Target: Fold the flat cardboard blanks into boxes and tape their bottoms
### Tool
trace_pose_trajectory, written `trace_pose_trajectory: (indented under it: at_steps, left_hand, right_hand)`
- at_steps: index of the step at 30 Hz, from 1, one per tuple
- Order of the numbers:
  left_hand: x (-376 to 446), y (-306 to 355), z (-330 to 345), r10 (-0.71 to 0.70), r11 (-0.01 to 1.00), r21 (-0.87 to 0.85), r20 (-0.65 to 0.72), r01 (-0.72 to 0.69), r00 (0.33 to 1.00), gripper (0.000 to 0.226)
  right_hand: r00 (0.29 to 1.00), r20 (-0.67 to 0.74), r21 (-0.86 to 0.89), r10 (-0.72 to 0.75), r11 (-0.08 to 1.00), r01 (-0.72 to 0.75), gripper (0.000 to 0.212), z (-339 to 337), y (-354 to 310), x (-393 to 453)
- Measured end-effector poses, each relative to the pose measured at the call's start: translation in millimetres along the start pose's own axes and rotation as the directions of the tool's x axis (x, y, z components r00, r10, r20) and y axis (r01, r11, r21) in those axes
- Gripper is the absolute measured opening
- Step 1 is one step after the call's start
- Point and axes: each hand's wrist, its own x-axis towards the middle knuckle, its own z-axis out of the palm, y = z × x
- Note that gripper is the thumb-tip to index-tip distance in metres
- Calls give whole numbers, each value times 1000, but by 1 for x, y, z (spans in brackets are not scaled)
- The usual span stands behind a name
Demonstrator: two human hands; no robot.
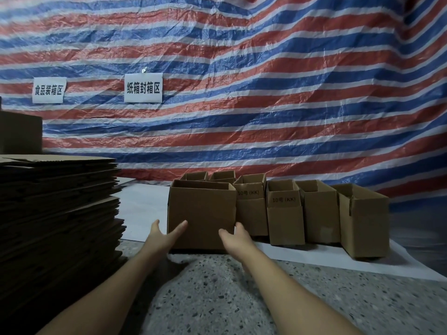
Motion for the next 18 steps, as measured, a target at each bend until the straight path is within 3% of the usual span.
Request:
trace_pose_trajectory:
  at_steps: [5, 8, 14, 18]
  left_hand:
    - [-29, -2, 17, 97, 993, 71, -7, -97, 995, 73]
    - [-38, -3, 19, 91, 991, 99, -36, -87, 995, 66]
    - [-41, -5, 8, 21, 992, 127, -24, -17, 1000, 80]
    - [-31, 3, -3, 59, 983, 166, 113, -77, 992, 122]
  right_hand:
    - [999, -6, -82, 43, 996, -44, 69, -1, -9, 10]
    - [997, 0, -46, 82, 996, -82, 75, -4, -13, 15]
    - [997, -1, 54, 81, 995, -80, 80, -8, -8, 15]
    - [998, 5, 4, 58, 998, -58, 76, -6, -4, 11]
